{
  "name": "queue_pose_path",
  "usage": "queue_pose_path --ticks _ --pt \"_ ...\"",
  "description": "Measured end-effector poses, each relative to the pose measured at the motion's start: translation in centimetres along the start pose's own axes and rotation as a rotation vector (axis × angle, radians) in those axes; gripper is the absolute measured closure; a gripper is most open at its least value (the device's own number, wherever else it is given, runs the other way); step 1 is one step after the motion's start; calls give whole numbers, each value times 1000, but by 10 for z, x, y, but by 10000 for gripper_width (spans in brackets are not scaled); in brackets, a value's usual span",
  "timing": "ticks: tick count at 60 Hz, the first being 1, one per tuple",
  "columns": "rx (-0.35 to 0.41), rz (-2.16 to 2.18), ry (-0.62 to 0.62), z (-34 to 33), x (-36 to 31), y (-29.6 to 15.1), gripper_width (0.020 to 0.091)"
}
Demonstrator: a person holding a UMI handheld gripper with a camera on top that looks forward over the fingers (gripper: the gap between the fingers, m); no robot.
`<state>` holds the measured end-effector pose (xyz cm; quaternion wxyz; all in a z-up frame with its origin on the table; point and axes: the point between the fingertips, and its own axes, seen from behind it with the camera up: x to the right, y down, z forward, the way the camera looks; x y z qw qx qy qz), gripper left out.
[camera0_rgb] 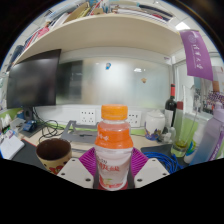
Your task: Pour water
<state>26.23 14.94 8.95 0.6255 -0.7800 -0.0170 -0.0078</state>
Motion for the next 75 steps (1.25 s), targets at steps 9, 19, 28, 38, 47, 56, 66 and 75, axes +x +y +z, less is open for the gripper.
queue_pose_path --ticks 9,19,28,38,47,56,66,75 --pt "-16 22 12 -6 2 1 567" --pt "-58 -30 9 -19 -1 5 371" --pt "-128 14 36 -62 -4 14 322" --pt "-217 65 89 -125 -12 9 285" --pt "-219 80 142 -163 -15 -29 280" --pt "-191 59 184 -183 -14 -64 279" --pt "-163 59 187 -195 -21 -81 281" --pt "-155 48 199 -195 -21 -84 280"
